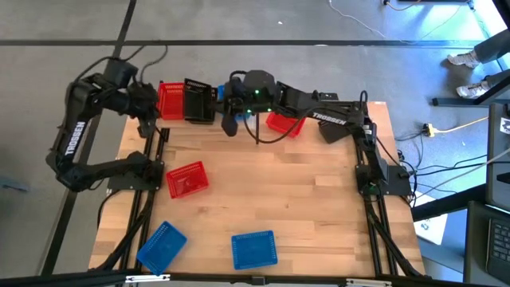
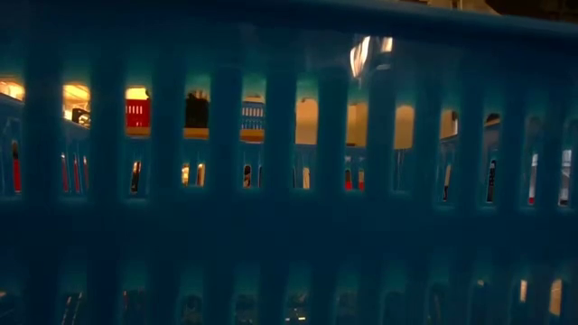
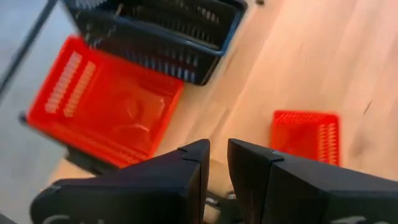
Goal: Stack baskets on shelf by color
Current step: Stack the bottom black bin on the other black bin on the shelf
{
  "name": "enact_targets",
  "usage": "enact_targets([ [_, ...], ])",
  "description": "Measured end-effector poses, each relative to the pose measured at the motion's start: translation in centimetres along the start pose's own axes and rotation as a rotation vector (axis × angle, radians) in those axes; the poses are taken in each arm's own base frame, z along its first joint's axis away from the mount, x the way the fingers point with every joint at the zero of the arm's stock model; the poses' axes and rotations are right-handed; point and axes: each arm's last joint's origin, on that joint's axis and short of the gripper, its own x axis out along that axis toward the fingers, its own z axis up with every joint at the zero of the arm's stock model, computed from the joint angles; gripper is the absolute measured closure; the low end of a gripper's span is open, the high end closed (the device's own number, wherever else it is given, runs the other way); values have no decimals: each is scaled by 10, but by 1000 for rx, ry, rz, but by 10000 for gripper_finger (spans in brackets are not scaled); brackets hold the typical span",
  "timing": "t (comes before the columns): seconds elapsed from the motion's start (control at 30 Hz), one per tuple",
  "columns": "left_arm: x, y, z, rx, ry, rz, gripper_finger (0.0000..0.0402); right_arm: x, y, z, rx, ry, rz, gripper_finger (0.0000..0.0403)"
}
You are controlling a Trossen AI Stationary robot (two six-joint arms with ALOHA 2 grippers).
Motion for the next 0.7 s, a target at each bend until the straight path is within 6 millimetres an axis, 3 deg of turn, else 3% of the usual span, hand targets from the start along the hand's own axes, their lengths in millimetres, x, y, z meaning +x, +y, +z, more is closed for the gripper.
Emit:
enact_targets([
  [0.13, 12, 6, 5, 140, -28, 19, 352, 0, 0, -6, 7, 57, -4, 403],
  [0.43, 14, 14, 16, 160, -116, 106, 332, -2, -1, -12, -8, 127, -8, 403],
  [0.7, 23, 19, 26, -86, -107, 146, 309, -2, -1, -13, -22, 140, -24, 403],
])
